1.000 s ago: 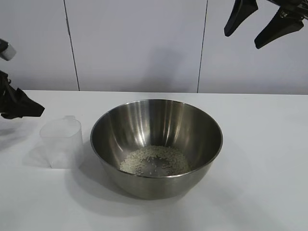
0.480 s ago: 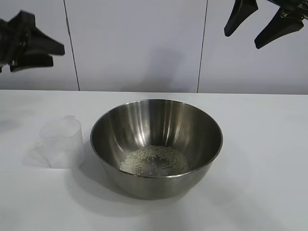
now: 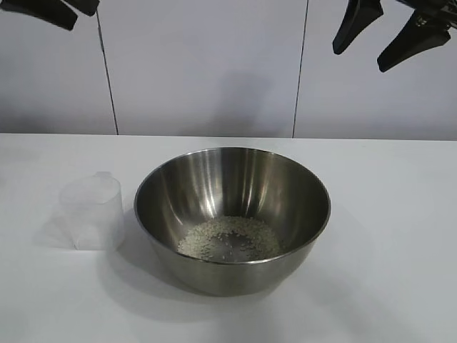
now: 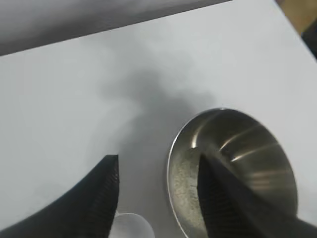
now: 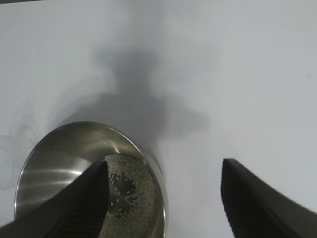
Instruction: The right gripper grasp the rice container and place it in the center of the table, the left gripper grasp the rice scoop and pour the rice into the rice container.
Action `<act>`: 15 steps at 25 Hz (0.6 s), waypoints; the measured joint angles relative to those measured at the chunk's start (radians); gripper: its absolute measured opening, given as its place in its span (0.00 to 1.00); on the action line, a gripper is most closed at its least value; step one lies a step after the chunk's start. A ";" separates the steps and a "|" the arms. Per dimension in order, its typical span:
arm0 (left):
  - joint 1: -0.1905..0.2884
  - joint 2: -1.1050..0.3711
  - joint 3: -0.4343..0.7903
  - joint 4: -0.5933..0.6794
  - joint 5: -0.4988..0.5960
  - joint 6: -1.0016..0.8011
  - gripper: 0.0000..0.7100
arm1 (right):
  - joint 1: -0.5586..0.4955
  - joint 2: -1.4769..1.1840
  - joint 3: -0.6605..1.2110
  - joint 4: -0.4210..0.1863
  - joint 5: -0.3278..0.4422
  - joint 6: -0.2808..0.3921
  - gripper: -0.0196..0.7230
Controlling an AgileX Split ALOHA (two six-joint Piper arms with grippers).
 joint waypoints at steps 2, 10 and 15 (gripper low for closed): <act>-0.089 0.003 -0.054 0.128 0.014 -0.111 0.51 | 0.000 0.000 0.000 0.000 0.001 0.000 0.63; -0.305 0.110 -0.076 0.240 -0.030 -0.304 0.53 | 0.000 0.000 0.000 0.008 0.025 0.000 0.63; -0.321 0.197 -0.076 0.238 -0.050 -0.338 0.73 | 0.000 0.000 0.000 0.008 0.037 0.000 0.63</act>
